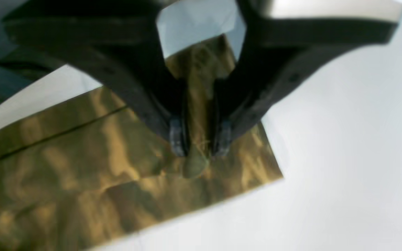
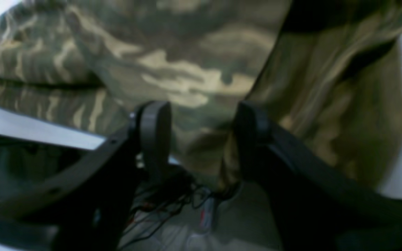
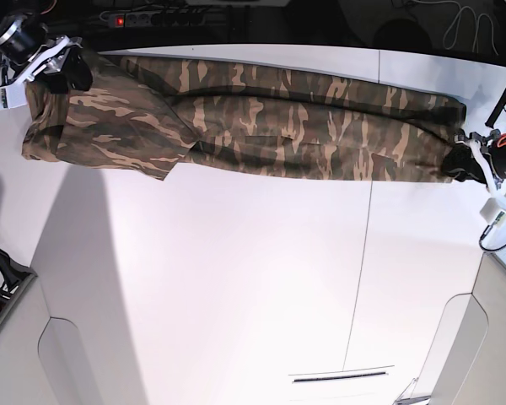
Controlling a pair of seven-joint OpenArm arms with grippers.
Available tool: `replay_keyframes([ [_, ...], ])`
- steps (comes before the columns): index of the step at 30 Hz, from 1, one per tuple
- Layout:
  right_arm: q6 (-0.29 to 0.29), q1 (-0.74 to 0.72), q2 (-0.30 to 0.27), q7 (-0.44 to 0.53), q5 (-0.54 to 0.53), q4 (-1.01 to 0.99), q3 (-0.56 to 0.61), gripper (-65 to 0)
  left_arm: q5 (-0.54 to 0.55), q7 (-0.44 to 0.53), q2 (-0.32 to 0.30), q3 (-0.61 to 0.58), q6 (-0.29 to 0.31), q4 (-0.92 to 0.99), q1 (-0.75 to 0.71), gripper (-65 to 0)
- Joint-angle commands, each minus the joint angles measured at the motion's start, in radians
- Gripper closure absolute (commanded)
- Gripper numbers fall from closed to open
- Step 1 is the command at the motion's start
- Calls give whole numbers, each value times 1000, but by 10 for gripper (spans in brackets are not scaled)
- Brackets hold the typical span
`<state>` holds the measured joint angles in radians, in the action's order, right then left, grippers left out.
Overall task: Fold the T-shirt properly
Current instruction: 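Fold the held edge over toward the collar edge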
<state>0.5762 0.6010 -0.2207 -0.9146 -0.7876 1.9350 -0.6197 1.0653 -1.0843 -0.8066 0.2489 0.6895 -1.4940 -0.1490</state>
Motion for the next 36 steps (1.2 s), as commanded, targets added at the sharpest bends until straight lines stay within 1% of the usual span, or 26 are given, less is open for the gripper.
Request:
replay_keyframes([
  [1, 3, 0, -11, 20, -21, 38, -25, -297, 21, 17, -30, 44, 9, -14, 13, -141],
  [6, 3, -10, -11, 21, -22, 144, -106, -296, 85, -22, -30, 220, 9, -14, 13, -146],
  [8, 3, -33, -11, 21, -21, 162, -113, -274, 91, -23, -30, 270, 9, -14, 13, -189],
  [9, 3, -51, -11, 21, -21, 163, -113, -240, 91, -23, -30, 286, 9, -14, 13, -213],
  [11, 3, -82, -3, 20, -19, 160, -111, -137, 90, -27, -29, 300, 9, -12, 12, -244],
  [14, 3, -113, 23, 20, -16, 158, -111, -6, 90, -50, -18, 300, 9, -7, 9, -244],
  [18, 4, -135, 39, 26, -16, 122, -110, 0, 90, -45, 1, 300, 9, -4, -24, -244],
  [22, 5, -159, 38, 47, -13, 9, -105, 0, 77, -38, 56, 300, 9, -2, -43, -248],
  [24, 8, -177, 38, 51, -13, -69, -105, 0, 55, -23, 91, 300, 9, 5, -43, -303],
  [26, 8, -197, 37, 51, -13, -146, -105, 0, 21, 26, 122, 300, 9, 24, -43, -363],
  [28, 8, -217, 37, 51, -14, -214, -105, 0, -45, 89, 146, 300, 9, 47, -43, -390],
  [30, 8, -234, 34, 50, -17, -267, -104, 0, -86, 132, 154, 300, 9, 74, -43, -391],
  [33, 23, -247, 33, 51, -20, -313, -104, 0, -77, 145, 156, 299, 9, 105, -43, -391],
  [36, 23, -246, 33, 51, -32, -319, -102, 0, -63, 145, 159, 293, 9, 113, -56, -391],
])
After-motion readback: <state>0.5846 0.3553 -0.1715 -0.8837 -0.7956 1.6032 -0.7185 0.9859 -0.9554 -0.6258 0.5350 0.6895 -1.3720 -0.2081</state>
